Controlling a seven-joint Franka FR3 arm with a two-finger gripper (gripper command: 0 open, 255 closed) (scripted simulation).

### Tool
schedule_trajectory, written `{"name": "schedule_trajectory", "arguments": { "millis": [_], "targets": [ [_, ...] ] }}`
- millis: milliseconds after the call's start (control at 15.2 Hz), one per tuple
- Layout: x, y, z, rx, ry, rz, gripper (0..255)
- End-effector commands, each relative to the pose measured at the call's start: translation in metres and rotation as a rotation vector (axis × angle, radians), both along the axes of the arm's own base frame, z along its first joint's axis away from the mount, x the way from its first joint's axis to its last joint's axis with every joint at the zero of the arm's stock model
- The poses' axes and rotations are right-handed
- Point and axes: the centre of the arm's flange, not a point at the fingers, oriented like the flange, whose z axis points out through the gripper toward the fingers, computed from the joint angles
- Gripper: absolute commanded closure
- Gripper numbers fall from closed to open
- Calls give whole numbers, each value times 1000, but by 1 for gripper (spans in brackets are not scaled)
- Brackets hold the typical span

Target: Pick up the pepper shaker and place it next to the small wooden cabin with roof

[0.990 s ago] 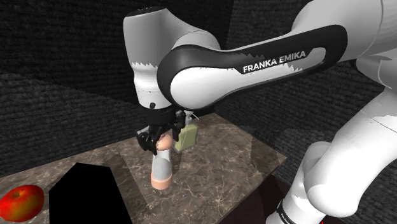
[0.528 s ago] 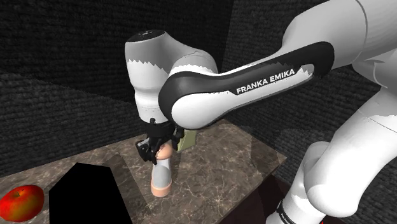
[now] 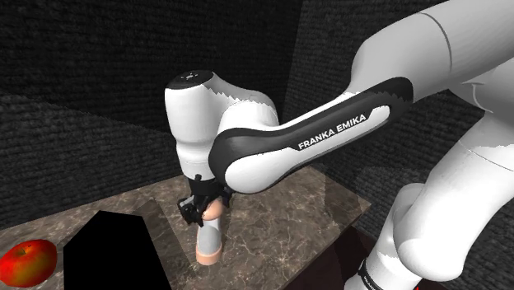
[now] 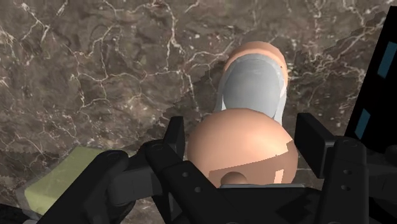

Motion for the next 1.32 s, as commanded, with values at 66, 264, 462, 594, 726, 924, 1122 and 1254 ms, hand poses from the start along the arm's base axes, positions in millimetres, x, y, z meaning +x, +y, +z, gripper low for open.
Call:
{"name": "schedule_trajectory", "arguments": {
  "millis": [66,264,462,594,726,924,1122,1254],
  "targets": [
    [1,0,-14,1,-1,0,255],
    [1,0,-14,1,-1,0,255],
    [1,0,-14,1,-1,0,255],
    [1,0,-14,1,-1,0,0],
    [1,0,-14,1,-1,0,0],
    [1,0,-14,1,-1,0,0],
    [-2,7,25,1,-1,0,0],
    [-3,9,35,1,-1,0,0]
  ]
}}
